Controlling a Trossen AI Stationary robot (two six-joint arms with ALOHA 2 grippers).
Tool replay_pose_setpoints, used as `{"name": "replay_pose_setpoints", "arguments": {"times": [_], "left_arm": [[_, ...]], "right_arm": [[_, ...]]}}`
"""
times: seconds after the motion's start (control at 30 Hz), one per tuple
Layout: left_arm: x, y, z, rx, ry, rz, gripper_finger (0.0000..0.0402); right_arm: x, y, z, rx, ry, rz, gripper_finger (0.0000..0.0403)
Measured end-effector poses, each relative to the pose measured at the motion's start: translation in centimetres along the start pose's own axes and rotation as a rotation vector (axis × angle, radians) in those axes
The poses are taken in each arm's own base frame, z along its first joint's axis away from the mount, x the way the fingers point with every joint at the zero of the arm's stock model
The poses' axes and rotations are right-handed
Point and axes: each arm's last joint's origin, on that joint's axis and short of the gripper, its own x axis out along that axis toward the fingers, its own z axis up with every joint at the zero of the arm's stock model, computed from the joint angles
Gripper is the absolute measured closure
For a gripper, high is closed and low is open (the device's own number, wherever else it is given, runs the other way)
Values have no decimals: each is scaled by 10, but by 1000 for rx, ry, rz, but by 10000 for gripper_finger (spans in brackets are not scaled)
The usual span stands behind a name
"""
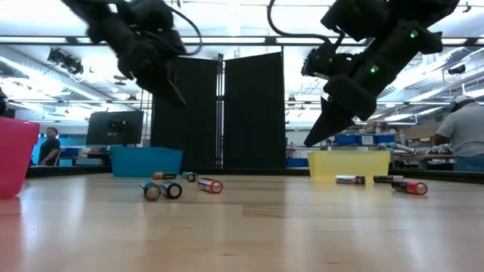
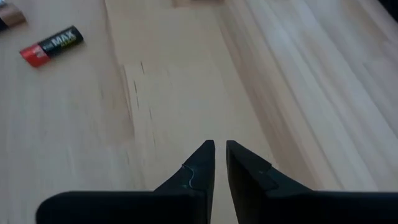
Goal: Sort batteries
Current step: Put the silver battery into the red bin
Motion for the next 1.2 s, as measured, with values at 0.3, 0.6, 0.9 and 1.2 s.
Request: {"name": "replay_pose_setpoints", "arguments": {"times": [0.3,0.6,0.9,1.2], "left_arm": [[49,37,12,137,338,-109,353],[87,56,8,319,522,-61,320],[108,59,-3,369,606,-55,230],[126,63,-7,407,609,7,219]], "right_arm": [[2,2,-2,-7,13,9,348],[2,2,-2,-22,15,15,347],[2,3,-2,-35,21,36,346],[2,4,-3,-39,20,40,347]]}}
